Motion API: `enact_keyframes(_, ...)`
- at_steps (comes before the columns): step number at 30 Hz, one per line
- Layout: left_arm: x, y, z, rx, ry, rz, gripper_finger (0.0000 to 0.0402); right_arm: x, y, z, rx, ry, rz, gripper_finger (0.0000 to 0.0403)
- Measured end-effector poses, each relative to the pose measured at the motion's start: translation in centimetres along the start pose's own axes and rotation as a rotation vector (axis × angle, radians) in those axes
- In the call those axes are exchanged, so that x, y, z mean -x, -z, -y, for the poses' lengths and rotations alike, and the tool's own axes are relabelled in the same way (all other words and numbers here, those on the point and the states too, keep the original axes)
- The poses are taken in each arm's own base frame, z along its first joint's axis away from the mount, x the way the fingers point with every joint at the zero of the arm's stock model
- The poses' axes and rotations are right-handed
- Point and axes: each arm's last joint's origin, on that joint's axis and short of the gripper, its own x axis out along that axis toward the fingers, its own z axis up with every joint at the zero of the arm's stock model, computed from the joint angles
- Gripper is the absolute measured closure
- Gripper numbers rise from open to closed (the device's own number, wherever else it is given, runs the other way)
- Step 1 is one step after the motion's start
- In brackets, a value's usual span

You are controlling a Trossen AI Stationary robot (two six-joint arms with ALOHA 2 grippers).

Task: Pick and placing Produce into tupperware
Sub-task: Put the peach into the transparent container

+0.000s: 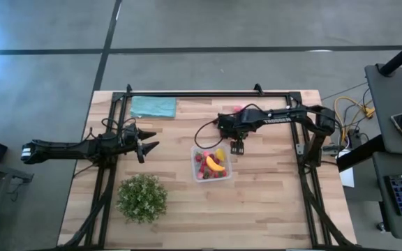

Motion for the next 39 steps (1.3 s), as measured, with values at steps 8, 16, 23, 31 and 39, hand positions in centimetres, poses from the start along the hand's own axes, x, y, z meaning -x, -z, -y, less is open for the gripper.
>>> enact_keyframes(8, 0.0, 0.0, 0.0, 0.000, 0.000, 0.000, 0.0169, -1.0, 0.6, -0.2, 0.023, 0.001, -0.006, 0.0166)
enact_keyframes(16, 0.0, 0.0, 0.0, 0.000, 0.000, 0.000, 0.0168, -1.3, 0.5, -0.6, 0.011, 0.004, 0.033, 0.0170)
enact_keyframes(23, 0.0, 0.0, 0.0, 0.000, 0.000, 0.000, 0.0169, -2.1, 1.2, -0.8, -0.023, 0.001, 0.002, 0.0179)
enact_keyframes(31, 0.0, 0.0, 0.0, 0.000, 0.000, 0.000, 0.0168, -2.1, 1.1, -0.9, -0.029, 0.002, 0.017, 0.0229)
enact_keyframes(39, 0.0, 0.0, 0.0, 0.000, 0.000, -0.001, 0.0169, -2.1, 0.8, -0.9, -0.034, 0.006, 0.045, 0.0277)
